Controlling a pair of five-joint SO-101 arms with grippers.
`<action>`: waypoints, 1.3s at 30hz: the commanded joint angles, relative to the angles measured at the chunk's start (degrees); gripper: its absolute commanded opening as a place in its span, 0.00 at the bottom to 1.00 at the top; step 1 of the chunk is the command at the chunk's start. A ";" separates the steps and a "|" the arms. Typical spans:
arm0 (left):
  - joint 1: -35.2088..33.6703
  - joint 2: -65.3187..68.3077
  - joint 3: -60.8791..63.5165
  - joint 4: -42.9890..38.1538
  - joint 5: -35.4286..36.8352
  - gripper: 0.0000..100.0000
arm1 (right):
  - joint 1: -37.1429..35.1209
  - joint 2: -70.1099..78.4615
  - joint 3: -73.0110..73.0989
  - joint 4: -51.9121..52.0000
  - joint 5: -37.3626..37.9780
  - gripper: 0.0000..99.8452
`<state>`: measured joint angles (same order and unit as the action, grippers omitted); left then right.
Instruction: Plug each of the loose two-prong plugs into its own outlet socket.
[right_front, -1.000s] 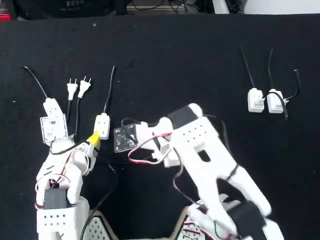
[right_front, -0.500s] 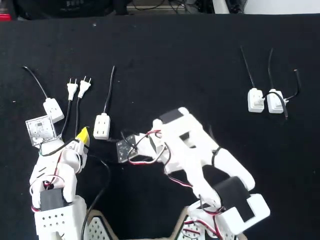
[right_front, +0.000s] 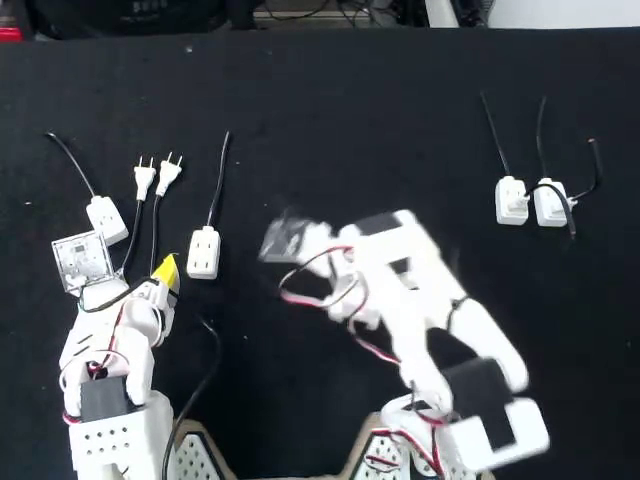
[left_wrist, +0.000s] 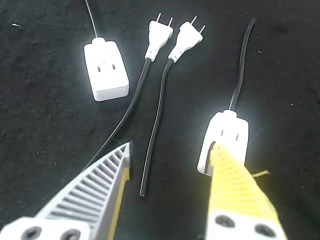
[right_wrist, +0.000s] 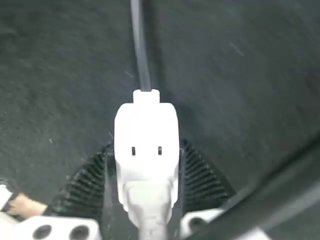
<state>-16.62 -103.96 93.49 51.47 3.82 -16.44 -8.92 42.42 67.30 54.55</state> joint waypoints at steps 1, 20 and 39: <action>0.04 -0.44 -1.45 -1.23 -0.18 0.25 | 10.90 -10.42 -6.02 6.95 -11.96 0.01; 0.04 -0.44 -1.45 -1.32 -0.18 0.25 | 30.95 4.97 -26.42 -3.34 -33.76 0.01; 0.04 -0.44 -1.45 -1.32 -0.26 0.25 | 37.80 41.01 -60.35 -1.85 -38.42 0.01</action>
<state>-16.62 -103.96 93.49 51.47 3.82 19.34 28.97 -11.03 65.01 16.66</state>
